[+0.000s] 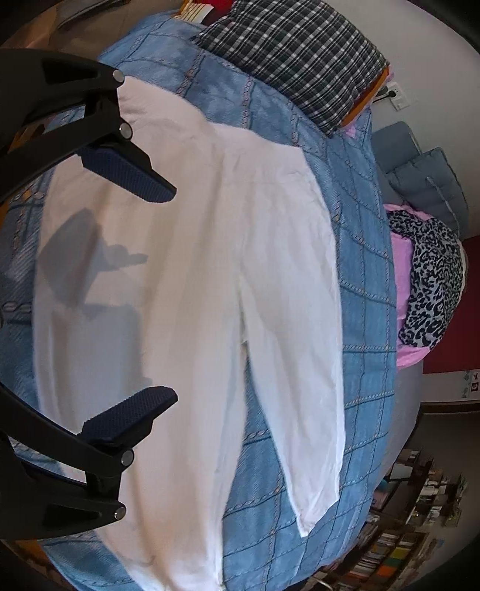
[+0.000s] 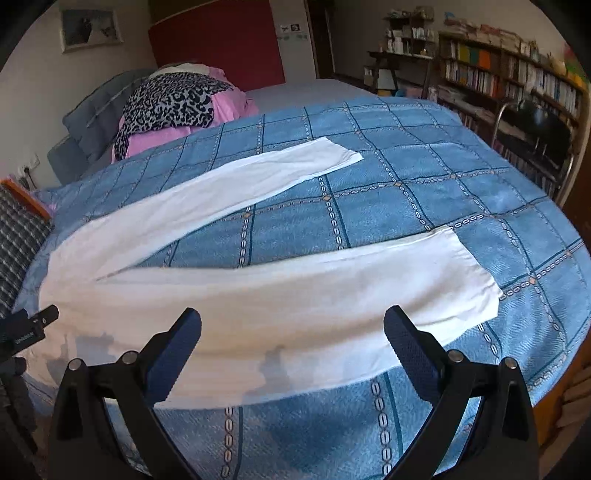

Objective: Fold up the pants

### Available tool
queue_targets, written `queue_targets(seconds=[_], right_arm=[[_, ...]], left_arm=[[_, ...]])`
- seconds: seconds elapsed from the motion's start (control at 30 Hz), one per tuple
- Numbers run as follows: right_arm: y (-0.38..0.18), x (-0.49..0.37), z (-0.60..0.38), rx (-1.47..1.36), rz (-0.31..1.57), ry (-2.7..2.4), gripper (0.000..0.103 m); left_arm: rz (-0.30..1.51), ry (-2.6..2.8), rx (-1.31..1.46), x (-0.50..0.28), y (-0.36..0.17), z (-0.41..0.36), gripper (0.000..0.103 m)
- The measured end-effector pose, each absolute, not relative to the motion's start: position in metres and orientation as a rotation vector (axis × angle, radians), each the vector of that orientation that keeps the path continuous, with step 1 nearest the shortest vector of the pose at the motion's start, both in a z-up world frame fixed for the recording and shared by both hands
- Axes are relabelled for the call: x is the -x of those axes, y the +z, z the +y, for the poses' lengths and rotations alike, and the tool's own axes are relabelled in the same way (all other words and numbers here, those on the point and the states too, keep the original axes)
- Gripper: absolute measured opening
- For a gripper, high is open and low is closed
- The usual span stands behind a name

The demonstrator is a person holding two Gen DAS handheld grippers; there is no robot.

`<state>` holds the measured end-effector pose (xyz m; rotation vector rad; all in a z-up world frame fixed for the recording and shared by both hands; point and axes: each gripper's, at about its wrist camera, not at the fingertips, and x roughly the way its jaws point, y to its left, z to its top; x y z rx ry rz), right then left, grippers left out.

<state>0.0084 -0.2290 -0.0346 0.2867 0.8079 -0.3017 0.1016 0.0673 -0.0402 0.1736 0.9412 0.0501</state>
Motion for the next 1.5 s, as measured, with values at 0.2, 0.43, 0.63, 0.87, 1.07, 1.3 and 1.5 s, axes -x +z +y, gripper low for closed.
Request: queue_targets(seconds=[0.2, 0.43, 0.63, 0.87, 1.07, 1.3, 1.5], right_arm=[[-0.024, -0.039, -0.243, -0.237, 0.8, -0.308, 0.098], [-0.024, -0.084, -0.258, -0.227, 0.831, -0.308, 0.098], [-0.031, -0.117, -0.263, -0.242, 0.86, -0.297, 0.098], [-0.037, -0.142, -0.262, -0.245, 0.879, -0.285, 0.098], [-0.049, -0.161, -0.257, -0.242, 0.912, -0.281, 0.098], [-0.059, -0.173, -0.259, -0.249, 0.938, -0.299, 0.098], [-0.067, -0.182, -0.251, -0.243, 0.96, -0.285, 0.098]], left_arm=[[0.959, 0.11, -0.154, -0.142, -0.034, 0.091, 0.101], [0.984, 0.175, -0.111, -0.198, -0.029, 0.127, 0.101], [1.014, 0.207, -0.099, -0.257, -0.036, 0.172, 0.101], [1.053, 0.237, -0.105, -0.319, -0.052, 0.222, 0.101], [1.081, 0.244, -0.058, -0.359, -0.074, 0.25, 0.101], [1.063, 0.224, -0.103, -0.399, -0.092, 0.265, 0.101], [1.073, 0.208, -0.124, -0.426, -0.109, 0.282, 0.101]])
